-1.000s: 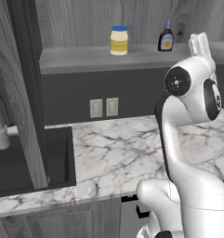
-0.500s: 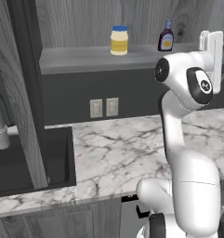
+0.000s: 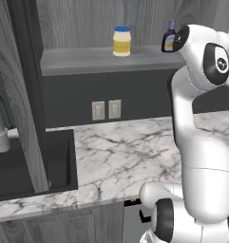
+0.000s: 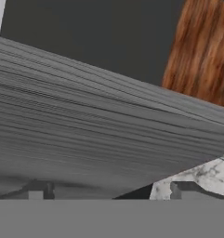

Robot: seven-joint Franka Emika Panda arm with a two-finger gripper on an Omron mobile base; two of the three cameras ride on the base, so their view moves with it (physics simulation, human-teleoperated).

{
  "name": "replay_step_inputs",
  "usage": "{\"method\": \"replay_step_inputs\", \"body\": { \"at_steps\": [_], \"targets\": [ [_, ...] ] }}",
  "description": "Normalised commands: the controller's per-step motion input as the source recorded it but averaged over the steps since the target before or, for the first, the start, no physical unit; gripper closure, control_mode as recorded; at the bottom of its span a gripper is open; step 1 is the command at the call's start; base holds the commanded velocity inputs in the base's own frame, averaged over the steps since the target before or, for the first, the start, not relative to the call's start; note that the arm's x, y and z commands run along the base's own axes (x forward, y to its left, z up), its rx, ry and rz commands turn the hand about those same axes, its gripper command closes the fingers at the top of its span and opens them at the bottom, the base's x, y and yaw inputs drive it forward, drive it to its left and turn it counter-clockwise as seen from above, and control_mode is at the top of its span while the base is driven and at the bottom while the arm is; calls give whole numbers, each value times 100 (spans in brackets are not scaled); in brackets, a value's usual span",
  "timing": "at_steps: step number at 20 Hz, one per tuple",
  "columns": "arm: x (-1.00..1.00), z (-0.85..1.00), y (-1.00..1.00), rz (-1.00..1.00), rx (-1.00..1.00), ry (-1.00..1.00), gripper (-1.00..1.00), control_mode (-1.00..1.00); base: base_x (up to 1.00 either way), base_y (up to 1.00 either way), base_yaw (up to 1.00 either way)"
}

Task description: Move the mayonnaise and condiment bottle from the cabinet to the dining counter.

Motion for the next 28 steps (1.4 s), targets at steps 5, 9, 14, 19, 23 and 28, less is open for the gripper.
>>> {"method": "replay_step_inputs", "body": {
  "at_steps": [5, 9, 14, 19, 23, 28],
  "targets": [
    [27, -42, -23, -22, 9, -20, -100, -100, 0, 0, 0],
    [61, -49, -11, -16, 2, -14, -100, -100, 0, 0, 0],
    [27, -33, -18, -13, 0, -20, -100, -100, 0, 0, 0],
    [-12, -19, -31, -10, 0, -21, -100, -100, 0, 0, 0],
    [-16, -22, -35, -16, 0, -15, -100, -100, 0, 0, 0],
    [-32, -11, -51, -13, 1, -15, -100, -100, 0, 0, 0]
  ]
}}
